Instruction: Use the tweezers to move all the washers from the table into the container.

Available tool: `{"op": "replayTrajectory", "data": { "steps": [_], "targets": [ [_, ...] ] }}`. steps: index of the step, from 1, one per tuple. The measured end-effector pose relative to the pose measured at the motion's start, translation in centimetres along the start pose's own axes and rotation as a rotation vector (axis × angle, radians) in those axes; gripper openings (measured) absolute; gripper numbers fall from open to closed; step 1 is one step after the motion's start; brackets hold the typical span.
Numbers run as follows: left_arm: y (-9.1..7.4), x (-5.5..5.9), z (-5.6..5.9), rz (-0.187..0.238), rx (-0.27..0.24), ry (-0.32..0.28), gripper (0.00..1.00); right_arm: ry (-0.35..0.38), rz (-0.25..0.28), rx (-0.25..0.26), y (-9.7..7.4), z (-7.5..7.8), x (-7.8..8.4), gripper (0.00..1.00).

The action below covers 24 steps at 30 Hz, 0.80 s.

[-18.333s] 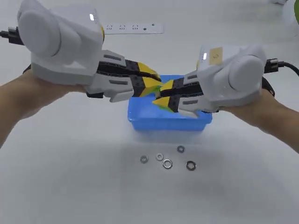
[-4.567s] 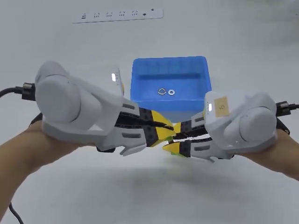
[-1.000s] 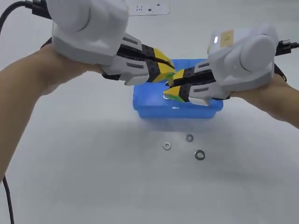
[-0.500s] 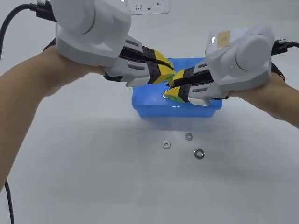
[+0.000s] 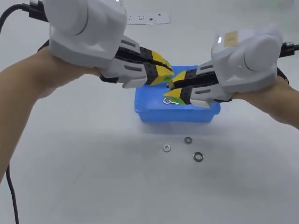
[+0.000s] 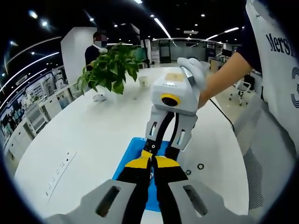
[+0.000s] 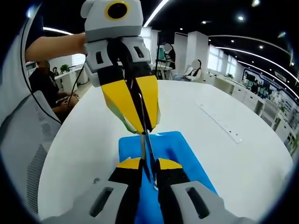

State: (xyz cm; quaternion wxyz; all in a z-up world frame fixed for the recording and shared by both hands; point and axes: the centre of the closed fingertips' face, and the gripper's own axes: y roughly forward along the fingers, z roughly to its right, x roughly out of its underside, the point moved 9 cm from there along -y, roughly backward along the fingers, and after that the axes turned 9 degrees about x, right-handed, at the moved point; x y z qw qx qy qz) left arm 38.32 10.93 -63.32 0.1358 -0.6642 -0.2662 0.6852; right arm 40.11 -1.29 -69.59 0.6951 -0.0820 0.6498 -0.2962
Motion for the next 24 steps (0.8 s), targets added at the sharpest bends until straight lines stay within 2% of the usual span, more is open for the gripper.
{"op": "replayTrajectory", "data": {
  "steps": [2,8,19,24],
  "targets": [
    [-0.4,-0.3,0.4,0.015,-0.004,0.000,0.06,0.007,0.011,0.001,-0.5,-0.2,-0.5,0.13],
    [-1.4,-1.3,1.8,0.023,-0.008,0.024,0.06,-0.008,0.024,-0.007,-1.5,-1.3,-1.7,0.13],
    [-2.9,-2.5,5.7,0.024,-0.001,0.072,0.06,-0.058,0.022,-0.055,-2.8,-4.2,-3.2,0.12],
    [-3.3,-2.8,7.1,0.022,0.007,0.089,0.06,-0.055,0.032,-0.065,-3.2,-5.6,-3.4,0.12]
  ]
}}
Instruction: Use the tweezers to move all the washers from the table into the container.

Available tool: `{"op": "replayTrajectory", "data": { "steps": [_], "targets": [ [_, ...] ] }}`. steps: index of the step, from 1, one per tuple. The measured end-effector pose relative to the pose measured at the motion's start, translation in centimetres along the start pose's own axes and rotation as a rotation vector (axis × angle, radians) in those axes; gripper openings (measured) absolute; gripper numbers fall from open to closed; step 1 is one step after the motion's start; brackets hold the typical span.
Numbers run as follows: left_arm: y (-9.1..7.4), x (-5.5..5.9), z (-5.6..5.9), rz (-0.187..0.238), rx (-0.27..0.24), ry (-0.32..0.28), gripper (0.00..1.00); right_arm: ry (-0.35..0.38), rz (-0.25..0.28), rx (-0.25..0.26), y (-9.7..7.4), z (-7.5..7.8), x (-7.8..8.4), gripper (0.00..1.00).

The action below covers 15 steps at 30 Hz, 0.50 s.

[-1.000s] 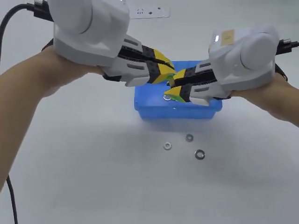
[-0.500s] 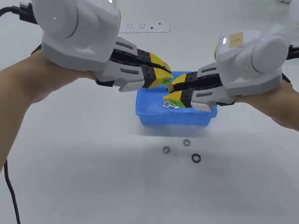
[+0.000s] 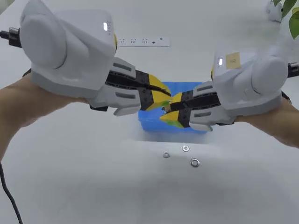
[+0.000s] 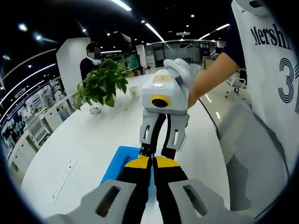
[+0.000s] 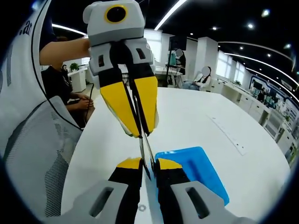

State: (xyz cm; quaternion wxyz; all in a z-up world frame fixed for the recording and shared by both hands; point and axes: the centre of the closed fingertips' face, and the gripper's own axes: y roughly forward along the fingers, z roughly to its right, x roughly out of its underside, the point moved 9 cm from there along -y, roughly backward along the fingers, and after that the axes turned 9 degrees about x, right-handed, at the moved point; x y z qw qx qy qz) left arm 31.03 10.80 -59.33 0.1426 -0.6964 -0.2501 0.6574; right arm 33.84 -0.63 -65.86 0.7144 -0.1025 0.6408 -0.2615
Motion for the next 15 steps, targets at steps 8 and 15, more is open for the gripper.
{"op": "replayTrajectory", "data": {
  "steps": [8,15],
  "targets": [
    [0.2,0.1,1.8,-0.017,0.030,0.007,0.06,0.006,-0.007,-0.009,-0.2,-1.9,0.5,0.12],
    [0.5,0.6,3.3,-0.019,0.054,-0.020,0.06,0.019,-0.020,-0.020,-0.3,-3.6,1.2,0.12]
  ]
}}
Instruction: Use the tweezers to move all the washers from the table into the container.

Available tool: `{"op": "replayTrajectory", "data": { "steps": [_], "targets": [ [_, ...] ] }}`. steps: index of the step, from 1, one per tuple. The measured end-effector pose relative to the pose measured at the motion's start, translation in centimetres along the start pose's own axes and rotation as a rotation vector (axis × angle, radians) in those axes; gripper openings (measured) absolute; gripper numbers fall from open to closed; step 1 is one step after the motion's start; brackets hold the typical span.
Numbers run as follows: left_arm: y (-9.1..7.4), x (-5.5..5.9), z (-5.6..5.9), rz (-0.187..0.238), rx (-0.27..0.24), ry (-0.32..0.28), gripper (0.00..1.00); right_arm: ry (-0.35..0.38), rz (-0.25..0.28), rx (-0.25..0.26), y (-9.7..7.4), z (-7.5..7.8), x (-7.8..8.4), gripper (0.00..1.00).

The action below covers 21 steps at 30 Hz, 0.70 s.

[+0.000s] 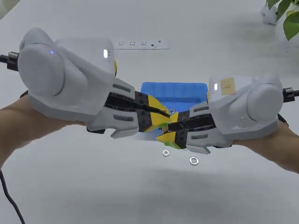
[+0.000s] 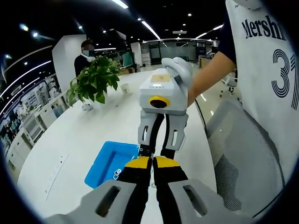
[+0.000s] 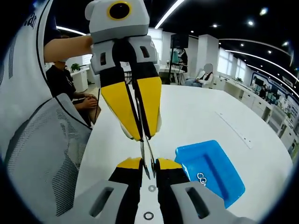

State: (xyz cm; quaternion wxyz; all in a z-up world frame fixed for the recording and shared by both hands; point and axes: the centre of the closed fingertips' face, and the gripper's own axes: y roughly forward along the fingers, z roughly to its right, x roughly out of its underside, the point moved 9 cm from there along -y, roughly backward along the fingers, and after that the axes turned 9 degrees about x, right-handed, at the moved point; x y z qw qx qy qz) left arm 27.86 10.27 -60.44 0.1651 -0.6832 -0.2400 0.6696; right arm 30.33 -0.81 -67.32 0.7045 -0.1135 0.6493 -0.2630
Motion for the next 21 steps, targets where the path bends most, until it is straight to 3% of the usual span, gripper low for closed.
{"op": "replayTrajectory", "data": {
  "steps": [11,21],
  "targets": [
    [0.7,1.1,1.2,-0.001,0.015,-0.018,0.06,0.013,-0.017,-0.012,0.2,-1.5,1.1,0.12],
    [1.7,2.7,1.1,0.002,0.025,-0.070,0.06,0.047,-0.040,-0.012,0.7,-1.7,2.7,0.12]
  ]
}}
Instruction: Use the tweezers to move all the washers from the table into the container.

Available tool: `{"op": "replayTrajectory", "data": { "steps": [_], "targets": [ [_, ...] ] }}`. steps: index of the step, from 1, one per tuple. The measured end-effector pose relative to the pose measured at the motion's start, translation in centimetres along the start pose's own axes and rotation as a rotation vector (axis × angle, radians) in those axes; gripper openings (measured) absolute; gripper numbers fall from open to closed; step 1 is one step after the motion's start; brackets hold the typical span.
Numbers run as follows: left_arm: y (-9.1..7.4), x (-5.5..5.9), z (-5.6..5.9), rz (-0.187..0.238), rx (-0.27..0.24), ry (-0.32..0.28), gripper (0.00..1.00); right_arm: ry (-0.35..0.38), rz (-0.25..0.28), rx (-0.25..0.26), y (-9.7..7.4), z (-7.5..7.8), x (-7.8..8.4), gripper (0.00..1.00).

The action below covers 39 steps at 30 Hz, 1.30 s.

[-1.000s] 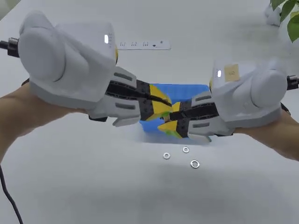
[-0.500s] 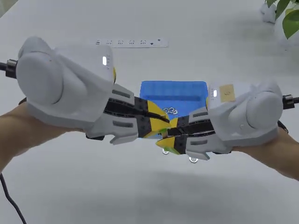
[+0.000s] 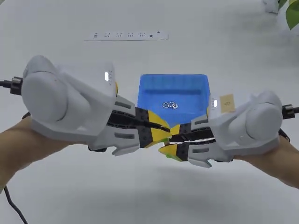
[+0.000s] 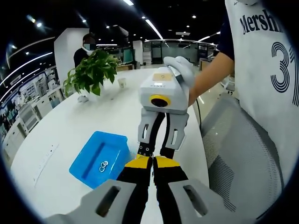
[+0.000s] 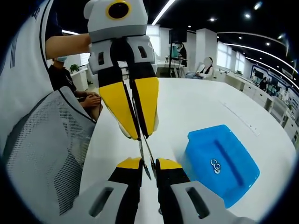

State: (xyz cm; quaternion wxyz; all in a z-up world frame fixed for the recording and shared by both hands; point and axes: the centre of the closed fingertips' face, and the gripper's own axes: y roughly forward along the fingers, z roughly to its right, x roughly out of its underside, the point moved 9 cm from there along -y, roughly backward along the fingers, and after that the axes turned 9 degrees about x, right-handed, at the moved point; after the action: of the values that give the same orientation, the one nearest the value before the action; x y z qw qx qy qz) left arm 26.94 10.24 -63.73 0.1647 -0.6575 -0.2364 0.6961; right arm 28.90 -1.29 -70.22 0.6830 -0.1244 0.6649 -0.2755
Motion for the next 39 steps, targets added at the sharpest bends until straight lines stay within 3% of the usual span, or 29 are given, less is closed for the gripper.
{"op": "replayTrajectory", "data": {
  "steps": [21,39],
  "targets": [
    [0.9,1.9,-1.6,-0.028,0.015,-0.043,0.06,0.007,-0.030,-0.014,2.0,1.2,1.4,0.13],
    [1.3,2.4,-2.5,-0.036,0.025,-0.054,0.06,0.042,-0.033,-0.018,2.5,1.9,1.9,0.13]
  ]
}}
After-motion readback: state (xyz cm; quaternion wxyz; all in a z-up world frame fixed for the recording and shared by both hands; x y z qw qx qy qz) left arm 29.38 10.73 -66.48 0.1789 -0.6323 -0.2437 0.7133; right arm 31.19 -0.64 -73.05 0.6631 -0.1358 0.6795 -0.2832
